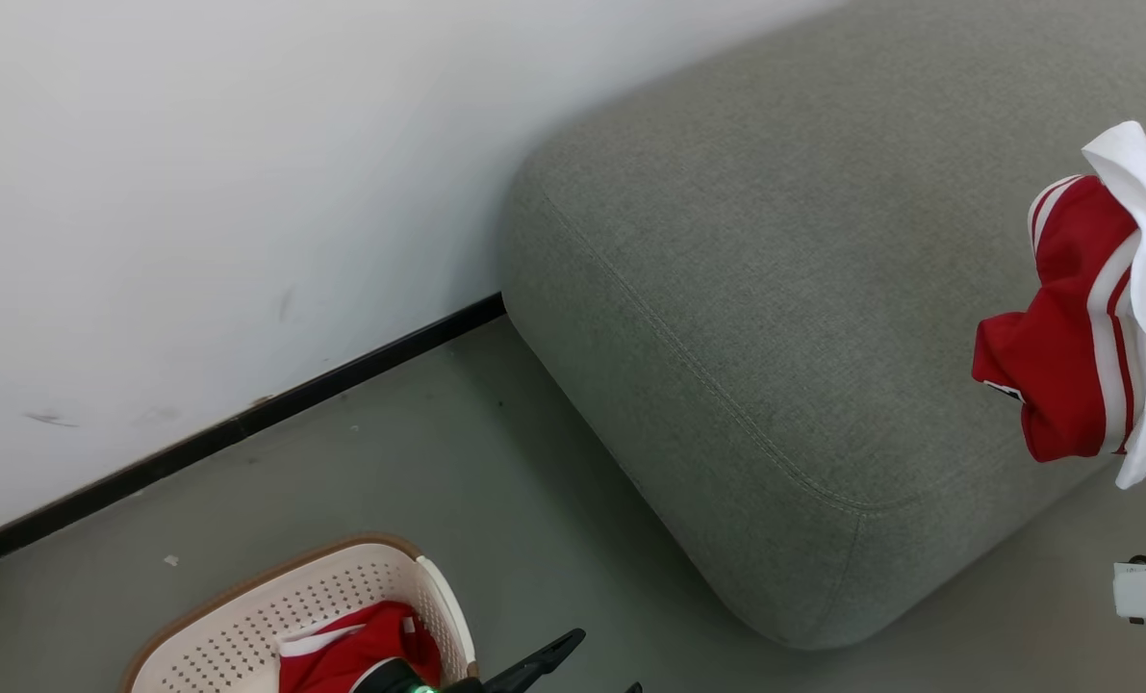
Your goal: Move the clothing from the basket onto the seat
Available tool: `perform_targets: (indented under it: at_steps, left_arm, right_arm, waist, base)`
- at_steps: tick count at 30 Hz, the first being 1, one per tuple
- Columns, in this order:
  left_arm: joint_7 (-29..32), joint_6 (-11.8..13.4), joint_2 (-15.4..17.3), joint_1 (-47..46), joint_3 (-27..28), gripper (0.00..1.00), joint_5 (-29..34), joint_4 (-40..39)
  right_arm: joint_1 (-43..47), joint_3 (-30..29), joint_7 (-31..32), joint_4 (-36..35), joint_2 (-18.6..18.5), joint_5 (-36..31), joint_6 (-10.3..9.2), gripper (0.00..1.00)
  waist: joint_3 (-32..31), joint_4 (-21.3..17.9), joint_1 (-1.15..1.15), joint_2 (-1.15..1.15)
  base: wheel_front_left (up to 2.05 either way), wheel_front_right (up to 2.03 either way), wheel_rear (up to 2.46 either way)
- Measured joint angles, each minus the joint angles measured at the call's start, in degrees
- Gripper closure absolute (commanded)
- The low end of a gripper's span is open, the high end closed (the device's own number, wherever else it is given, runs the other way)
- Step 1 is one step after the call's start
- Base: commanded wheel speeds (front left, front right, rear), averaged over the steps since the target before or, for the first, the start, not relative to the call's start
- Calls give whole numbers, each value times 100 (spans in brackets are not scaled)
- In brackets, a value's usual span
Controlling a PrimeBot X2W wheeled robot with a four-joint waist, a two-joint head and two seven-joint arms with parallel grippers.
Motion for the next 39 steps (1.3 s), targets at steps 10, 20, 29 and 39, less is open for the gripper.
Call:
perform_targets:
  at_steps: [10, 20, 29, 39]
  left_arm:
    - [0, 0, 68, -27, 16, 0, 32, 7]
    - [0, 0, 156, -16, 153, 0, 16, 52]
    - [0, 0, 342, -3, 241, 0, 36, 54]
    - [0, 0, 552, -4, 446, 0, 214, -29]
  right_arm:
    - [-32, -44, 0, 178, 11, 259, 0, 100]
    - [-298, -77, 2, 775, 38, 528, 0, 100]
    - [-1128, 9, 1, 1238, 32, 680, 0, 100]
    - [-2080, 4, 1, 1822, 29, 984, -1, 100]
  waist:
    - [219, -185, 0, 0]
    - [480, -287, 0, 0]
    - [828, -333, 0, 0]
    - [1264, -347, 0, 0]
  base:
    - [0, 0, 0]
    - [0, 0, 0]
    - [0, 0, 0]
    - [0, 0, 0]
